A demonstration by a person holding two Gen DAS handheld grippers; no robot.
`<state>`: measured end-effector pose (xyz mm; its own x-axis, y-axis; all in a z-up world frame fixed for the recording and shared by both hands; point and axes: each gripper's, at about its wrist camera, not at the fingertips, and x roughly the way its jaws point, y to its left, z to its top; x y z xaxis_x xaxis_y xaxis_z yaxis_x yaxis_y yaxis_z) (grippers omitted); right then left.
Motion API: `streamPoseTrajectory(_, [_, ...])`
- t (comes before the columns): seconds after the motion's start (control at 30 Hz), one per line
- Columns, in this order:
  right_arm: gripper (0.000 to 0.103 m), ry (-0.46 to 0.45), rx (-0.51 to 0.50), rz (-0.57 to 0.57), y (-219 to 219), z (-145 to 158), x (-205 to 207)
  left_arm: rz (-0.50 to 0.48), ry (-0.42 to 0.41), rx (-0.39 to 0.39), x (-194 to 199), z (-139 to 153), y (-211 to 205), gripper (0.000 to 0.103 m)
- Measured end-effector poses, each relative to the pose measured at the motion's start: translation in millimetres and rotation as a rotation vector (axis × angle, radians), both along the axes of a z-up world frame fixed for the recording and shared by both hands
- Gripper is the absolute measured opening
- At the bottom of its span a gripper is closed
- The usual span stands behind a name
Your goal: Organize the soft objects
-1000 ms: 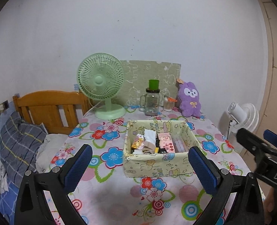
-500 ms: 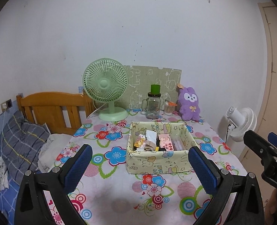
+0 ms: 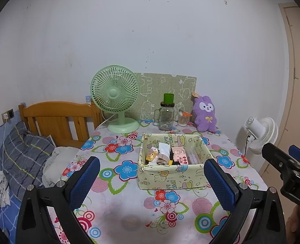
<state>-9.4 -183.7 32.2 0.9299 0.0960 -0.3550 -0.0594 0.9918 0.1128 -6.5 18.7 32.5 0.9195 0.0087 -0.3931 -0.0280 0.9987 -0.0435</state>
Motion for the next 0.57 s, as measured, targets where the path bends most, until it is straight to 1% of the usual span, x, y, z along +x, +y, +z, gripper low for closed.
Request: streamPoseTrajectory(0.57, [0.103,0.007,0.0,0.004,3.7,-1.8,1.1,-0.007,0.003,-0.012,0.8,0.5,1.2,0.103])
